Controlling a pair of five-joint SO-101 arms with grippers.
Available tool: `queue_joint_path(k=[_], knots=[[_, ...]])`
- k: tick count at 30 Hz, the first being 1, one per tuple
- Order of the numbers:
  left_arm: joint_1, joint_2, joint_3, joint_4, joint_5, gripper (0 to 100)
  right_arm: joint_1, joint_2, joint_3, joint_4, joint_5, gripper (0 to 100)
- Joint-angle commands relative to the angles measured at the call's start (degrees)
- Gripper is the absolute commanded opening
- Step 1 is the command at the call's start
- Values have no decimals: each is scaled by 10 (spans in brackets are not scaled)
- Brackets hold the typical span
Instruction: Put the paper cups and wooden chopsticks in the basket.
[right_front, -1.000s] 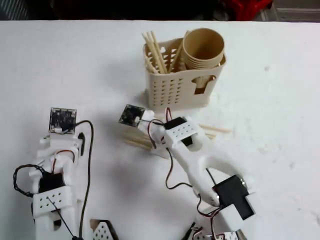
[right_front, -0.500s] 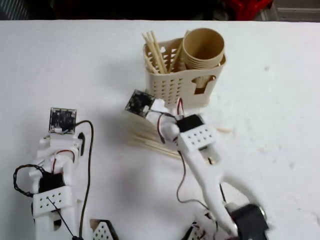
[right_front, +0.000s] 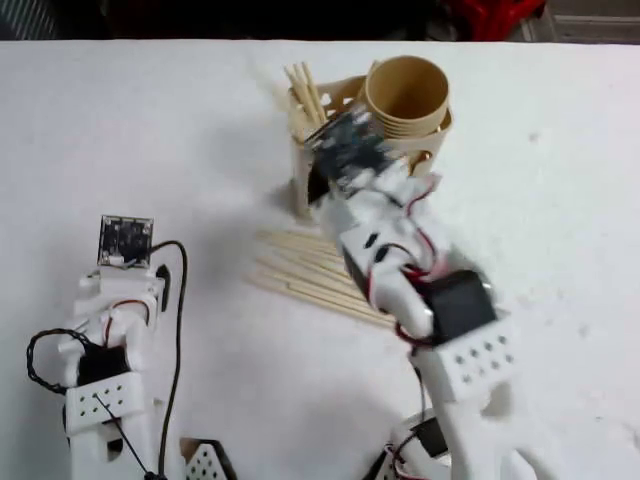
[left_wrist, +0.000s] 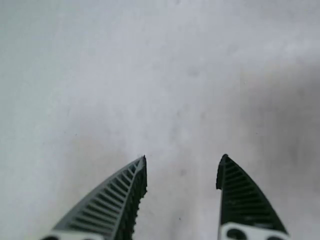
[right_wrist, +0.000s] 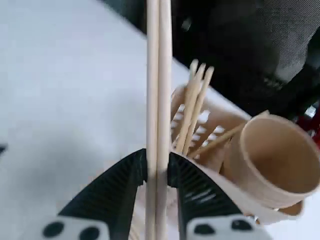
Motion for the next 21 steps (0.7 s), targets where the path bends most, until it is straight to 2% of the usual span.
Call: queue_joint_path(k=[1, 9, 14, 21], knots=[[9, -7, -5, -14, -5, 234, 6, -5, -149, -53, -70, 15], [9, -7, -4, -14, -5, 234, 7, 119, -183, -325, -91, 15], [9, -7, -4, -14, -5, 234, 9, 182, -163, -406, -91, 15], [9, -7, -4, -14, -5, 234, 47, 152, 12, -555, -89, 15]])
